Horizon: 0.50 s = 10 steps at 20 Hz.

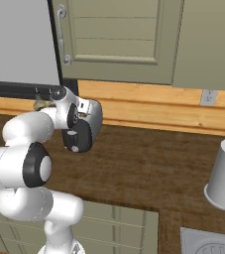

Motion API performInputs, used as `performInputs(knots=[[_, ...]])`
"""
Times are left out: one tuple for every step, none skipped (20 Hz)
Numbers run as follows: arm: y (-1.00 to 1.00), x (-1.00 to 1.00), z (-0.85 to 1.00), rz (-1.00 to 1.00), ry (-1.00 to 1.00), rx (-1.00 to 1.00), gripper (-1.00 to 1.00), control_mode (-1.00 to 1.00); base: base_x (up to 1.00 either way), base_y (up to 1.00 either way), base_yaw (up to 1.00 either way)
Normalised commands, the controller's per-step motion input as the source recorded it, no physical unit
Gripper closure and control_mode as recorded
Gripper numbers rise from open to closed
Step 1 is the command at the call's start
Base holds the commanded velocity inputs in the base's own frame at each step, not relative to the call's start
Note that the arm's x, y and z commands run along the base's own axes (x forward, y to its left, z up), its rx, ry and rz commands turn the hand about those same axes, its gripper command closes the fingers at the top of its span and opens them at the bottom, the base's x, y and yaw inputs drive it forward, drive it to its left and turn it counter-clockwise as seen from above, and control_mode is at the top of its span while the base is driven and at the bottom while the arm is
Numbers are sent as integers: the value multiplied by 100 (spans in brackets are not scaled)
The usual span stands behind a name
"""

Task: Start the toaster. Once the lever pops up, take the bread to the plate on the dining counter.

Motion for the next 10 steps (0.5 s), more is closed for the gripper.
performInputs(knots=[[1, 9, 0, -3, 0, 0, -100, -100, 0, 0, 0], [7, 33, 0, -1, 0, 0, -100, -100, 0, 0, 0], [6, 34, 0, -1, 0, 0, -100, -100, 0, 0, 0], [0, 32, 0, 0, 0, 0, -100, -100, 0, 0, 0], [0, 31, 0, 0, 0, 0, -100, -100, 0, 0, 0], [0, 28, 0, 0, 0, 0, -100, -100, 0, 0, 0], [0, 28, 0, 0, 0, 0, -100, -100, 0, 0, 0], [0, 27, 0, 0, 0, 0, -100, -100, 0, 0, 0], [0, 27, 0, 0, 0, 0, -100, -100, 0, 0, 0], [0, 24, 0, 0, 0, 0, -100, -100, 0, 0, 0]])
